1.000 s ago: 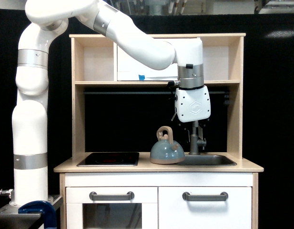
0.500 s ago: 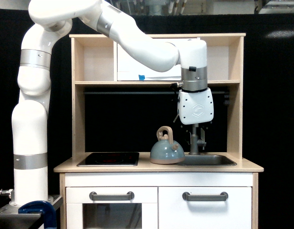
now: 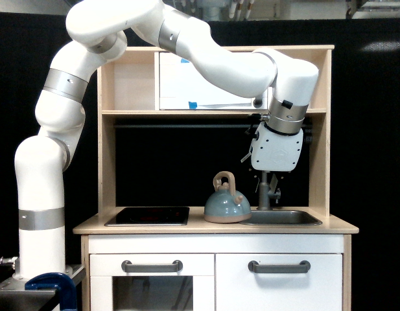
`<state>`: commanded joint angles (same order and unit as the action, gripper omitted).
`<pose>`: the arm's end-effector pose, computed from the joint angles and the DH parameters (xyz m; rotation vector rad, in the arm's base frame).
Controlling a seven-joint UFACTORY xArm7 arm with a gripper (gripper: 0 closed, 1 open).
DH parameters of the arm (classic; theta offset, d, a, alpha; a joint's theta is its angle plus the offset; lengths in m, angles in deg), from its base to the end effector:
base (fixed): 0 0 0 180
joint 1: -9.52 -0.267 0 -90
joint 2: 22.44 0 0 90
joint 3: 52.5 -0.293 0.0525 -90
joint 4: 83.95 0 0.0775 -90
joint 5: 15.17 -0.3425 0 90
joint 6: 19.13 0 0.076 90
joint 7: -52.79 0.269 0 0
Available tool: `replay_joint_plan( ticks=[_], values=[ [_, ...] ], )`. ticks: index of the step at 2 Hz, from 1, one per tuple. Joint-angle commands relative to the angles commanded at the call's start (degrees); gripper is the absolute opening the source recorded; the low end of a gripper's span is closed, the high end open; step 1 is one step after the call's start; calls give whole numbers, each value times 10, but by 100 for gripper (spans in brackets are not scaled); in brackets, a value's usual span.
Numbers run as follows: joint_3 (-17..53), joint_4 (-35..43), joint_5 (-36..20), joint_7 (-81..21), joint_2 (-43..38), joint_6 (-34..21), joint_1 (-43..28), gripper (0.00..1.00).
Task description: Place the teapot on the stove
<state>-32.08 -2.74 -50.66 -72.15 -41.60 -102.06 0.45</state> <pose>0.5010 0.0530 0.1911 -1.6380 -2.0552 -0.4366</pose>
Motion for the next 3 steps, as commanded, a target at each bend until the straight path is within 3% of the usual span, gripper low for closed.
replay_joint_plan(
  ticks=[1,2,3],
  values=[
    [-46,-16,2,6,23,-7,12,100],
    [-103,-104,-2,75,98,57,-26,100],
    [-144,-134,-13,109,113,100,-41,100]
  ],
)
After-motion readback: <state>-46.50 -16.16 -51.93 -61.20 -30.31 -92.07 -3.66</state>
